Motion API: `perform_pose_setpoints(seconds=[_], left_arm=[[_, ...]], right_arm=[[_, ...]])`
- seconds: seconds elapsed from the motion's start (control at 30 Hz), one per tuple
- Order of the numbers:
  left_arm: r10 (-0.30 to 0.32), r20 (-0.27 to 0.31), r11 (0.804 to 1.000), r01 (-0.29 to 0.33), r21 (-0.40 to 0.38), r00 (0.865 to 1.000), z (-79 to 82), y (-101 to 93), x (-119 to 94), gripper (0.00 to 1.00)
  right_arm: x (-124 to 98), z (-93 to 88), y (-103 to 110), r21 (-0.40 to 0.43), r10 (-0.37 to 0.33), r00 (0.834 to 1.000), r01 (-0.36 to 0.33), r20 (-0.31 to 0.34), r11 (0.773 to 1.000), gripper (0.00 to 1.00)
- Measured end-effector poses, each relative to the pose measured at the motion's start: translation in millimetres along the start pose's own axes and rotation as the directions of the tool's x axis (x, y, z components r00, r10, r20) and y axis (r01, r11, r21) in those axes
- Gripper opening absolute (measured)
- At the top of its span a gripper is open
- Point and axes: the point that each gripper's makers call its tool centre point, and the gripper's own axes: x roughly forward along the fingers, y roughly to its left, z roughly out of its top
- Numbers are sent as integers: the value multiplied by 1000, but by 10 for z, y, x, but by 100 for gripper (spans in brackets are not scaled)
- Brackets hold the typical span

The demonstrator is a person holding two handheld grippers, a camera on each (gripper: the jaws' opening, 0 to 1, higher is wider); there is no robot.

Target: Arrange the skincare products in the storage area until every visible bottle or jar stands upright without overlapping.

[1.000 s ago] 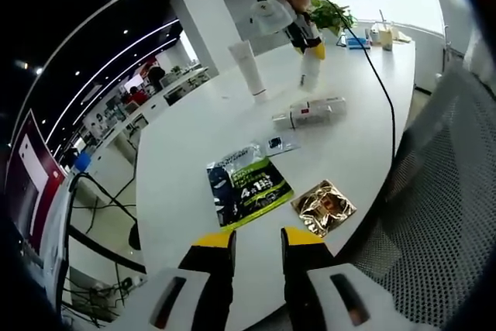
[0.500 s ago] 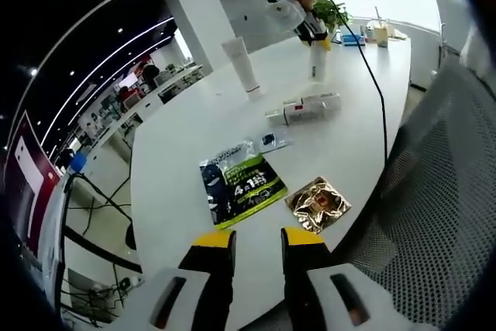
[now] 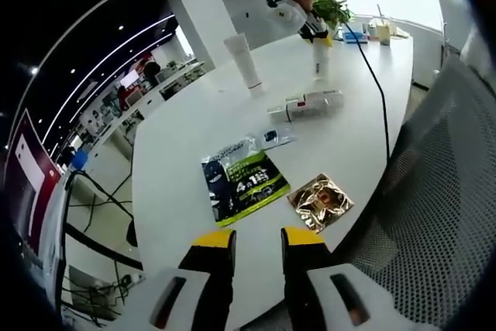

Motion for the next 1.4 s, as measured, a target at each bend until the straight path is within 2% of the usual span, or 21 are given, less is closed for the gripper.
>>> perform_pose_setpoints(seconds=[0.23,0.37,0.43,0.5,0.7,0.9,1.4], left_arm=[[2,-11,1000,-2,-5,1000,-16,8,2,24],[10,-3,1000,-10,-13,1000,-6,26,-11,24],[10,-3,1000,-10,-7,1000,-5,22,-13,24],[9,-3,1000,-9,-11,1000,-5,22,-14,24],[6,-3,1000,-6,-4,1000,-3,13,-16,24],[5,1,1000,-5,-7,1000,1,15,-9,24],[-4,-7,1000,4,-1,1000,-13,-3,-2,24]], right_arm=[[-127,21,59,-58,-6,997,2,-76,998,23],[-128,50,40,-107,-12,991,-3,-133,994,24],[-168,68,81,-82,-1,989,-11,-150,997,24],[-195,116,109,-92,-4,986,-11,-164,996,24],[-260,213,170,-64,0,983,-12,-184,998,24],[-278,253,242,-79,-16,980,0,-199,997,24],[-294,272,176,-94,-26,976,6,-218,996,24]])
